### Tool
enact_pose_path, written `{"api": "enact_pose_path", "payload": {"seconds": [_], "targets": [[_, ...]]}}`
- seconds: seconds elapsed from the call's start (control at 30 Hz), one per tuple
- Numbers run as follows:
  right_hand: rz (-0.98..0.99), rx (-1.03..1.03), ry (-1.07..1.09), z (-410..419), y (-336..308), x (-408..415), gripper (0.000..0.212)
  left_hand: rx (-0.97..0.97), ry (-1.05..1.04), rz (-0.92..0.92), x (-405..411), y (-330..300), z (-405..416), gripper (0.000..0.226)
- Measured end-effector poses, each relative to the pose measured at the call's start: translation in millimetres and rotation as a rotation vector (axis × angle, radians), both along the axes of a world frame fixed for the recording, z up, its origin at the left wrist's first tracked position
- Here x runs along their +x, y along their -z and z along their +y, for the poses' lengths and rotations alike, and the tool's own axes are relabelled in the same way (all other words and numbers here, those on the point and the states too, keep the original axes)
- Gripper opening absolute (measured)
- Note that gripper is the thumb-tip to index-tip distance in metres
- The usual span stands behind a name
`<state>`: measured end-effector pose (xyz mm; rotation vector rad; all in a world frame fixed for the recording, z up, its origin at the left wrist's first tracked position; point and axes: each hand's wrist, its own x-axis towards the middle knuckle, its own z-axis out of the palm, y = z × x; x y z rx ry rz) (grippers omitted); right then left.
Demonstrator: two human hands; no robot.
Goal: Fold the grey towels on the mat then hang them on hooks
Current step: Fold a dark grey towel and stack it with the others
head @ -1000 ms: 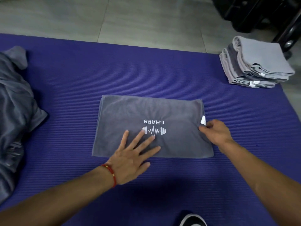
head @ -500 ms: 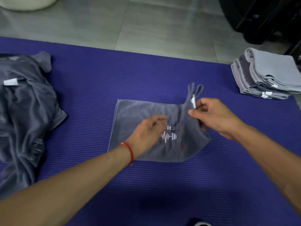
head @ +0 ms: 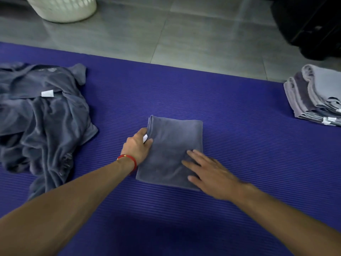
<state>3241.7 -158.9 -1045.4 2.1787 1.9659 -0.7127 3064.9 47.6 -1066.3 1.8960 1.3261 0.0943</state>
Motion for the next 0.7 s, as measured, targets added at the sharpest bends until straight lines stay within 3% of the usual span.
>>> {"api": "enact_pose_path", "payload": {"seconds": [0.17,0.33,0.43,0.53,0.63,0.7], "targets": [[0.022,-0.024,-0.012,-8,4,5,0.076,0.079,-0.007,-0.127,-1,3,-7,0.044],[-0.118,0.185,0.047,22,3,15,0.058,0.128,0.043,-0.072,-7,10,-2,0.04],[-0.124,0.073,0.119,44,8,30,0.061,0.239,0.021,-0.044,-4,9,-3,0.04],[-0.089,-0.048,0.155,48,19,44,0.062,0.209,0.003,0.048,-4,17,0,0.045],[0.018,-0.015,0.24,45,22,38,0.066,0.161,-0.044,0.058,-3,20,5,0.052],[0.05,0.067,0.36,38,20,25,0.074,0.23,-0.017,0.085,1,17,7,0.061]]}}
